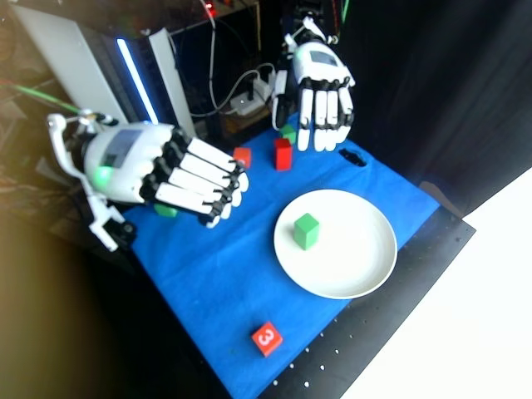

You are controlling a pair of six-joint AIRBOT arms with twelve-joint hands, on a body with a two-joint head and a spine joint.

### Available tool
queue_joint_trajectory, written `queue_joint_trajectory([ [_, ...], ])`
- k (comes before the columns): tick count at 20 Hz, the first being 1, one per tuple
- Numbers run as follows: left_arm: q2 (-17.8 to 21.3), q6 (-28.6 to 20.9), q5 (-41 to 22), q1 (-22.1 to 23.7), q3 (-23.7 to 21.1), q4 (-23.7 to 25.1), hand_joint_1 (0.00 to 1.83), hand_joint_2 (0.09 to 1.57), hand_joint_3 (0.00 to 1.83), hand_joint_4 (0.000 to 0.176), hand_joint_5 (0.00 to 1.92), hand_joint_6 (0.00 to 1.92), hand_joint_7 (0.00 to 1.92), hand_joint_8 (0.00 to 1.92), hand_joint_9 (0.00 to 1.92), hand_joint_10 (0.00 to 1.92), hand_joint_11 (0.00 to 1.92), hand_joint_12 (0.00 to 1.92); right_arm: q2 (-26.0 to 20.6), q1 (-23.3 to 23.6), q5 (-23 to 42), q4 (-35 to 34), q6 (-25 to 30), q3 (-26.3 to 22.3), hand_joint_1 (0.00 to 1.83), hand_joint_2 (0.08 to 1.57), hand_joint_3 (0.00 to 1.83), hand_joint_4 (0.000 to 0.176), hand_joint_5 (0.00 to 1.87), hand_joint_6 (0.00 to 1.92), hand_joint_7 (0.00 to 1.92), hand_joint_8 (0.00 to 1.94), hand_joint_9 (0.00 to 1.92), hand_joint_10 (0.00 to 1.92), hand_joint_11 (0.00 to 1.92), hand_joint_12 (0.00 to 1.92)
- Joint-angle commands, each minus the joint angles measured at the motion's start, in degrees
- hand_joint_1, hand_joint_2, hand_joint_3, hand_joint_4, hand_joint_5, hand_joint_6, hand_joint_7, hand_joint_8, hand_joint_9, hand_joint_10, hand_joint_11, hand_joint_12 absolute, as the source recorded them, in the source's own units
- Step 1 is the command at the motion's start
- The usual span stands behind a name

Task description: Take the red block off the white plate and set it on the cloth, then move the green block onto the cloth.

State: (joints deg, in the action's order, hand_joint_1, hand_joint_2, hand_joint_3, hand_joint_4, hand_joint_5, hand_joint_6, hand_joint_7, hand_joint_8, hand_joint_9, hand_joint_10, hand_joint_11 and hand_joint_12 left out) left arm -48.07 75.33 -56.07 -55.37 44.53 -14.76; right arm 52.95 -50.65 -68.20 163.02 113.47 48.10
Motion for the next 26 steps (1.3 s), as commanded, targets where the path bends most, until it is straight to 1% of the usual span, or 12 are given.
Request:
queue_joint_trajectory([
  [1,-0.04,-0.1,-7.98,0.34,0.34,1.0,0.63,1.11,0.0,0.133,0.39,0.0,0.24,0.0,0.25,0.05,0.0,1.08,-0.22,0.38,-6.84,1.44,0.1,-0.07,1.17,0.77,0.5,0.0,0.64,0.95,0.66,0.99,0.54,1.22,0.38,1.73],
  [4,-0.04,-0.09,-8.85,0.36,1.18,0.22,0.65,1.1,0.0,0.115,0.31,0.0,0.13,0.0,0.18,0.0,0.0,0.78,-0.23,0.39,-6.79,1.45,0.1,0.19,1.16,0.76,0.48,0.0,0.58,0.97,0.62,0.99,0.52,1.25,0.38,1.74],
  [5,-0.04,-0.09,-9.16,0.4,1.54,-0.05,0.64,1.11,0.0,0.13,0.27,0.0,0.09,0.0,0.13,0.0,0.0,0.61,-0.23,0.4,-6.76,1.46,0.1,0.43,1.16,0.75,0.47,0.0,0.57,0.98,0.61,1.0,0.51,1.26,0.37,1.75],
  [8,-0.13,0.11,-9.72,0.77,2.56,-1.28,0.61,1.11,0.0,0.135,0.19,0.0,0.09,0.0,0.1,0.0,0.0,0.36,0.11,0.58,-6.49,1.43,0.1,2.18,1.17,0.73,0.46,0.0,0.48,0.98,0.52,1.07,0.47,1.32,0.43,1.71],
  [11,-0.39,1.15,-9.66,1.65,3.21,-2.1,0.68,1.08,0.0,0.162,0.2,0.0,0.15,0.01,0.16,0.02,0.0,0.62,0.75,1.96,-5.56,1.41,0.1,3.37,1.13,0.75,0.42,0.0,0.49,0.87,0.52,0.95,0.46,1.2,0.42,1.64],
  [13,-0.32,3.21,-9.82,2.04,3.15,-3.3,0.64,1.08,0.0,0.149,0.2,0.0,0.18,0.01,0.21,0.03,0.0,0.8,1.9,4.08,-3.17,1.38,0.1,4.83,1.12,0.83,0.26,0.0,0.45,0.8,0.49,0.85,0.41,1.11,0.32,1.6],
  [15,-0.27,3.39,-10.19,2.04,3.3,-3.95,0.67,1.08,0.0,0.12,0.24,0.01,0.2,0.01,0.2,0.02,0.0,0.76,4.01,6.44,0.38,1.44,0.1,7.05,1.08,0.92,0.1,0.0,0.48,0.75,0.45,0.94,0.37,1.22,0.29,1.74],
  [17,-0.2,3.39,-10.41,2.03,3.33,-4.22,0.68,1.09,0.0,0.109,0.25,0.01,0.21,0.01,0.21,0.02,0.0,0.78,5.96,7.9,3.08,1.43,0.1,9.02,1.06,0.92,0.07,0.0,0.53,0.64,0.47,0.96,0.41,1.26,0.34,1.76],
  [18,-0.19,3.39,-10.64,2.03,3.33,-4.33,0.68,1.08,0.0,0.12,0.29,0.01,0.24,0.01,0.22,0.02,0.0,0.77,6.91,8.78,4.43,1.42,0.11,9.93,1.07,0.93,0.04,0.0,0.6,0.47,0.52,0.66,0.45,1.1,0.38,1.7],
  [21,0.01,3.39,-11.08,2.01,3.23,-4.6,0.69,1.08,0.0,0.123,0.32,0.02,0.27,0.02,0.24,0.02,0.0,0.76,9.88,10.87,7.94,1.41,0.11,12.79,1.09,0.96,0.01,0.0,0.67,0.23,0.61,0.37,0.45,0.97,0.34,1.62],
  [24,0.07,3.39,-11.6,2.0,3.18,-4.87,0.65,1.08,0.0,0.149,0.35,0.01,0.29,0.01,0.3,0.03,0.0,0.99,13.73,13.29,12.59,1.37,0.11,16.45,1.08,0.98,0.0,0.0,0.71,0.07,0.63,0.3,0.45,1.03,0.3,1.6],
  [26,0.12,3.39,-11.63,1.99,3.13,-4.89,0.65,1.07,0.0,0.147,0.36,0.01,0.3,0.01,0.31,0.03,0.0,1.02,15.93,14.12,15.06,0.9,0.11,18.59,1.08,0.98,0.0,0.0,0.7,0.04,0.64,0.23,0.44,0.96,0.26,1.58],
])
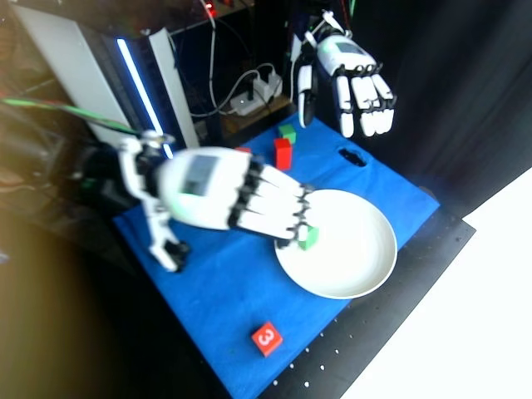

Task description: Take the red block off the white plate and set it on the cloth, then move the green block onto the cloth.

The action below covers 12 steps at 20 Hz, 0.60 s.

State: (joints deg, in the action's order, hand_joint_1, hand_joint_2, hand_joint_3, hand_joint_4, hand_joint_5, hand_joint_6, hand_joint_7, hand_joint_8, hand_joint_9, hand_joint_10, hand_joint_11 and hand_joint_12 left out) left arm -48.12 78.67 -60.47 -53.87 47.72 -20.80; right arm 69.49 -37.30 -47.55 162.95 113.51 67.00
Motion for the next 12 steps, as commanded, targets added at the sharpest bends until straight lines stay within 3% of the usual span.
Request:
queue_joint_trajectory([
  [1,0.17,0.05,-7.24,0.48,-0.07,1.13,0.66,1.07,0.0,0.146,0.37,0.0,0.31,0.01,0.33,0.03,0.0,1.09,0.34,0.92,-4.64,0.57,0.06,0.65,1.06,0.98,0.0,0.0,0.67,0.01,0.68,0.11,0.48,0.78,0.22,1.53],
  [4,0.17,0.05,-7.5,0.48,-0.1,1.01,0.7,1.07,0.0,0.136,0.39,0.01,0.32,0.01,0.35,0.03,0.0,1.14,2.21,1.21,-2.35,-0.39,0.06,2.6,1.08,0.96,0.0,0.0,0.7,0.01,0.74,0.07,0.54,0.7,0.26,1.52],
  [5,0.22,0.05,-7.66,0.48,-0.17,1.01,0.71,1.08,0.0,0.116,0.4,0.01,0.33,0.0,0.37,0.03,0.0,1.22,3.03,1.28,-1.38,-0.86,0.06,3.5,1.08,0.95,0.0,0.0,0.69,0.0,0.72,0.04,0.51,0.73,0.3,1.54],
  [6,0.28,0.05,-7.72,0.48,-0.2,1.0,0.7,1.08,0.0,0.113,0.41,0.01,0.33,0.0,0.36,0.03,0.0,1.15,3.55,1.3,-0.89,-1.16,0.06,4.08,1.09,0.95,0.0,0.0,0.69,0.0,0.71,0.03,0.5,0.73,0.3,1.55],
  [8,0.26,0.05,-7.85,0.49,-0.26,1.0,0.66,1.08,0.0,0.129,0.44,0.01,0.33,0.0,0.35,0.02,0.0,1.05,4.7,1.41,0.31,-1.66,0.06,5.33,1.03,0.94,0.0,0.0,0.71,0.01,0.71,0.02,0.47,0.73,0.23,1.59],
  [10,0.27,0.05,-8.03,0.48,-0.35,1.0,0.65,1.07,0.0,0.13,0.45,0.01,0.33,0.0,0.34,0.01,0.0,1.03,5.69,1.52,1.6,-2.19,0.06,6.43,1.0,0.93,0.0,0.0,0.73,0.0,0.76,0.02,0.5,0.68,0.2,1.59],
  [11,0.28,0.05,-8.1,0.48,-0.38,1.0,0.66,1.06,0.0,0.123,0.49,0.02,0.33,0.0,0.33,0.01,0.0,1.02,6.11,1.52,2.1,-2.45,0.06,6.94,1.01,0.95,0.0,0.0,0.71,0.0,0.85,0.04,0.5,0.91,0.14,1.76],
  [12,0.3,0.04,-8.24,0.48,-0.42,1.0,0.65,1.06,0.0,0.115,0.52,0.02,0.33,0.0,0.33,0.0,0.0,1.0,6.49,1.52,2.49,-2.64,0.06,7.4,1.03,0.97,0.0,0.0,0.7,0.0,0.86,0.05,0.48,1.0,0.17,1.77],
])
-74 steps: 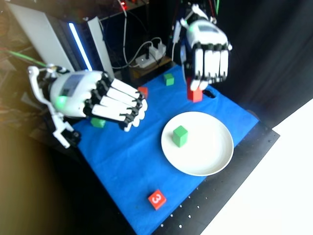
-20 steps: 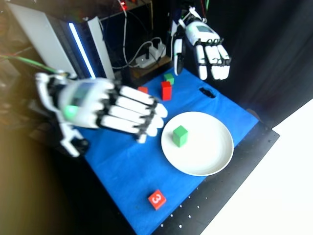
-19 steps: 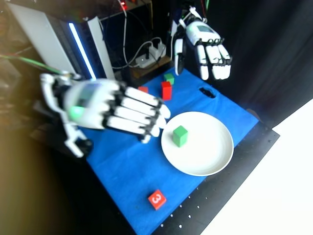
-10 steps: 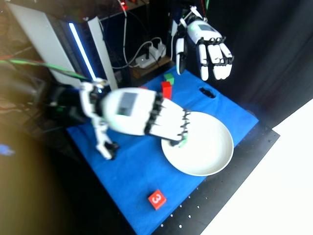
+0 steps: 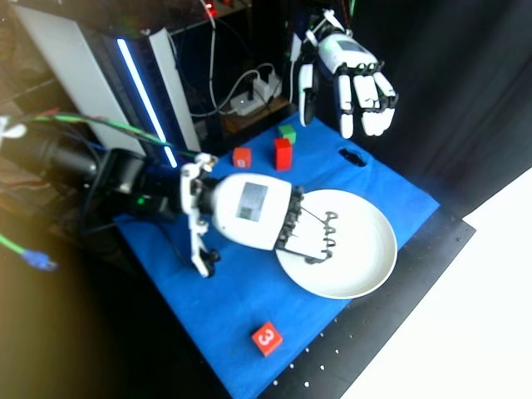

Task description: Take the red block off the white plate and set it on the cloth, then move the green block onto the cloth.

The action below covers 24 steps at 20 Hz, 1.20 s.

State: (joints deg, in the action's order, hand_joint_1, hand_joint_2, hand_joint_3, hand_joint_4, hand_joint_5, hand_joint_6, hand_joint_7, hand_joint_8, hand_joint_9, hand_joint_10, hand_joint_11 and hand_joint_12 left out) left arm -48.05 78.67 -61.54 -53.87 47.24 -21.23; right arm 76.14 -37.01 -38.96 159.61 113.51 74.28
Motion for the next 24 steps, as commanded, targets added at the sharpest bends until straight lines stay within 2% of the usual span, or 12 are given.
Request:
queue_joint_trajectory([
  [1,0.26,0.04,-7.44,0.48,-0.02,1.43,0.65,1.06,0.0,0.115,0.52,0.02,0.33,0.0,0.33,0.0,0.0,1.0,0.33,1.23,-5.48,0.54,0.06,0.66,1.03,0.97,0.0,0.0,0.7,0.0,0.86,0.05,0.48,1.0,0.17,1.77],
  [5,0.35,0.05,-7.73,0.48,-0.19,1.46,0.67,1.05,0.0,0.11,0.62,0.02,0.33,0.0,0.32,0.0,0.0,1.0,1.41,1.23,-4.18,0.03,0.06,1.93,1.1,0.98,0.0,0.0,0.67,0.0,0.82,0.03,0.58,0.76,0.33,1.54],
  [7,0.36,0.05,-7.82,0.48,-0.24,1.47,0.68,1.07,0.0,0.048,0.62,0.01,0.34,0.0,0.31,0.0,0.0,0.97,1.8,1.23,-3.73,-0.05,0.07,2.37,1.18,0.99,0.0,0.0,0.71,0.0,0.78,0.01,0.67,0.59,0.43,1.42],
  [10,0.34,0.05,-8.02,0.48,-0.29,1.5,0.67,1.07,0.0,0.024,0.63,0.01,0.35,0.01,0.34,0.01,0.0,1.01,2.47,1.32,-2.86,-0.09,0.07,3.18,1.24,1.01,0.0,0.0,0.72,0.0,0.87,0.02,0.77,0.53,0.47,1.38],
  [11,0.33,0.05,-8.12,0.49,-0.32,1.53,0.65,1.08,0.0,0.054,0.61,0.0,0.33,0.0,0.31,0.0,0.0,0.94,2.97,1.42,-2.22,-0.11,0.07,3.81,1.29,1.02,0.0,0.0,0.73,0.0,0.89,0.01,0.83,0.46,0.48,1.38],
  [14,0.34,0.05,-8.26,0.49,-0.36,1.63,0.66,1.09,0.0,0.086,0.62,0.0,0.34,0.01,0.33,0.01,0.0,0.97,4.06,1.5,-0.64,-0.35,0.07,5.26,1.32,1.02,0.0,0.0,0.75,0.0,0.93,0.02,0.83,0.47,0.4,1.48],
  [15,0.36,0.05,-8.39,0.5,-0.38,1.64,0.65,1.1,0.0,0.119,0.6,0.0,0.33,0.0,0.33,0.01,0.0,1.0,4.43,1.5,0.0,-0.64,0.07,5.84,1.35,1.02,0.0,0.0,0.8,0.01,1.01,0.03,0.79,0.54,0.31,1.51],
  [16,0.37,0.04,-8.47,0.5,-0.39,1.64,0.65,1.1,0.0,0.119,0.6,0.0,0.33,0.0,0.33,0.01,0.0,1.0,4.63,1.5,0.28,-0.88,0.07,6.12,1.35,1.02,0.0,0.0,0.8,0.01,1.01,0.03,0.79,0.54,0.31,1.51],
  [17,0.37,0.04,-8.51,0.5,-0.4,1.64,0.65,1.1,0.0,0.123,0.61,0.0,0.33,0.0,0.32,0.0,0.0,0.97,4.85,1.49,0.59,-1.16,0.07,6.48,1.3,1.07,0.02,0.0,0.87,0.78,1.12,0.71,0.84,0.64,0.41,1.53],
  [18,0.37,0.04,-8.51,0.5,-0.4,1.64,0.65,1.1,0.0,0.123,0.61,0.0,0.33,0.0,0.32,0.0,0.0,0.97,4.87,1.49,0.66,-1.16,0.07,6.54,1.3,1.07,0.02,0.0,0.87,0.78,1.12,0.71,0.84,0.64,0.41,1.53],
  [19,0.36,0.04,-8.52,0.49,-0.4,1.64,0.64,1.11,0.0,0.124,0.61,0.0,0.32,0.0,0.32,0.0,0.0,0.97,4.87,1.49,0.67,-1.22,0.07,6.58,1.35,1.14,0.0,0.0,0.88,1.02,0.95,1.06,0.81,1.24,0.48,1.53],
  [24,0.3,0.04,-8.45,0.43,-0.3,1.5,0.66,1.11,0.0,0.131,0.61,0.0,0.31,0.0,0.31,0.0,0.0,0.91,4.84,1.57,0.63,-1.27,0.57,6.65,1.37,1.15,0.0,0.0,0.88,1.11,0.96,1.01,0.79,1.37,0.57,1.44],
])
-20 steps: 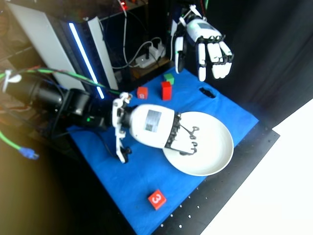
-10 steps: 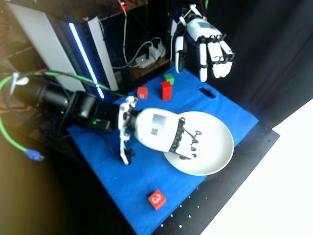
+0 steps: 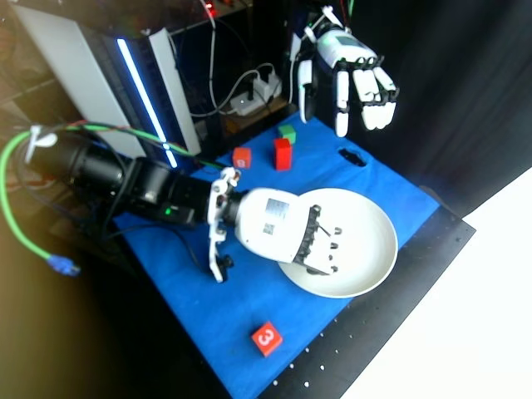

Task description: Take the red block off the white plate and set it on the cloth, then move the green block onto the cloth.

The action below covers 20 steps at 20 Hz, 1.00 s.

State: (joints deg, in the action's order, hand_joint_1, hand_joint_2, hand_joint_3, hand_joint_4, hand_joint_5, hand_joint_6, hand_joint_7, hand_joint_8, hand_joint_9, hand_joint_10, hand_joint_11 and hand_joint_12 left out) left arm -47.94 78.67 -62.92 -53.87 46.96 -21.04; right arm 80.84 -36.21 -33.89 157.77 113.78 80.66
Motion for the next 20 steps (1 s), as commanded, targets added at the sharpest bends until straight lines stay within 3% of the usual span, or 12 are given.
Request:
queue_joint_trajectory([
  [1,0.2,0.04,-7.08,0.39,-0.02,1.26,0.66,1.11,0.0,0.124,0.61,0.0,0.32,0.0,0.31,0.0,0.0,0.94,0.13,0.76,-4.49,0.58,1.0,0.27,1.37,1.15,0.0,0.0,0.88,1.1,0.94,1.01,0.8,1.39,0.58,1.48],
  [4,0.14,0.04,-6.92,0.3,0.05,1.18,0.66,1.11,0.0,0.107,0.62,0.0,0.33,0.0,0.33,0.01,0.0,0.97,-0.07,1.28,-5.03,1.65,2.35,0.18,1.37,1.16,0.0,0.0,0.83,1.06,0.9,1.18,0.79,1.43,0.62,1.57],
  [7,0.16,0.03,-6.84,0.18,0.02,1.0,0.68,1.12,0.0,0.094,0.62,0.0,0.33,0.0,0.33,0.01,0.0,0.98,-1.25,2.58,-5.84,3.41,2.8,-1.15,1.37,1.15,0.0,0.0,0.83,1.1,0.94,1.08,0.82,1.39,0.68,1.52],
  [10,0.27,0.03,-6.74,-0.06,-0.06,0.71,0.69,1.12,0.0,0.095,0.62,0.0,0.32,0.0,0.33,0.0,0.0,0.96,-3.69,2.95,-8.5,4.65,2.91,-3.9,1.38,1.13,0.0,0.0,0.86,1.07,1.0,0.93,0.89,1.31,0.74,1.46],
  [13,0.38,0.03,-6.73,-0.19,-0.23,0.6,0.68,1.11,0.0,0.082,0.64,0.01,0.35,0.01,0.35,0.01,0.0,1.05,-6.71,2.95,-11.56,5.9,3.0,-6.99,1.37,1.14,0.0,0.0,0.84,1.12,0.95,1.01,0.85,1.36,0.72,1.52],
  [14,0.47,0.03,-6.78,-0.22,-0.31,0.58,0.68,1.1,0.0,0.107,0.64,0.01,0.35,0.01,0.35,0.01,0.0,1.06,-7.67,2.95,-12.46,6.59,3.03,-8.16,1.37,1.15,0.0,0.0,0.83,1.13,0.95,1.02,0.84,1.38,0.69,1.55],
  [15,0.61,0.03,-6.87,-0.3,-0.38,0.5,0.68,1.1,0.0,0.107,0.64,0.01,0.35,0.01,0.35,0.01,0.0,1.06,-8.92,2.95,-13.53,7.47,3.08,-9.46,1.37,1.15,0.0,0.0,0.83,1.13,0.95,1.02,0.84,1.38,0.69,1.55],
  [16,0.75,0.03,-6.96,-0.41,-0.46,0.41,0.68,1.1,0.0,0.128,0.63,0.0,0.35,0.01,0.35,0.01,0.0,1.06,-9.85,2.95,-14.43,8.05,3.08,-10.62,1.37,1.15,0.0,0.0,0.83,1.11,0.94,1.09,0.82,1.41,0.67,1.6],
  [17,0.94,0.03,-7.11,-0.54,-0.58,0.31,0.7,1.09,0.0,0.119,0.64,0.01,0.36,0.01,0.36,0.01,0.0,1.07,-10.92,2.95,-15.41,8.63,3.08,-11.82,1.37,1.15,0.0,0.0,0.84,1.09,0.94,1.1,0.83,1.39,0.72,1.58],
  [18,1.1,0.03,-7.32,-0.67,-0.72,0.23,0.7,1.09,0.0,0.115,0.64,0.01,0.37,0.01,0.36,0.01,0.0,1.08,-11.95,2.94,-16.19,9.13,3.11,-12.93,1.47,1.14,0.0,0.0,0.85,1.02,0.93,1.06,0.85,1.28,0.69,1.72],
  [19,1.25,0.03,-7.55,-0.86,-0.87,0.14,0.72,1.09,0.0,0.102,0.65,0.01,0.36,0.01,0.35,0.0,0.0,1.05,-12.86,2.93,-17.38,9.83,3.18,-14.12,1.47,1.2,0.01,0.0,0.71,1.25,0.82,1.17,0.73,1.37,0.58,1.82],
  [20,1.37,0.03,-7.78,-1.04,-1.01,-0.01,0.72,1.09,0.0,0.101,0.65,0.01,0.37,0.01,0.35,0.01,0.0,1.04,-14.03,2.93,-18.51,10.39,3.18,-15.35,1.47,1.23,0.0,0.0,0.67,1.32,0.78,1.23,0.68,1.42,0.53,1.85],
])
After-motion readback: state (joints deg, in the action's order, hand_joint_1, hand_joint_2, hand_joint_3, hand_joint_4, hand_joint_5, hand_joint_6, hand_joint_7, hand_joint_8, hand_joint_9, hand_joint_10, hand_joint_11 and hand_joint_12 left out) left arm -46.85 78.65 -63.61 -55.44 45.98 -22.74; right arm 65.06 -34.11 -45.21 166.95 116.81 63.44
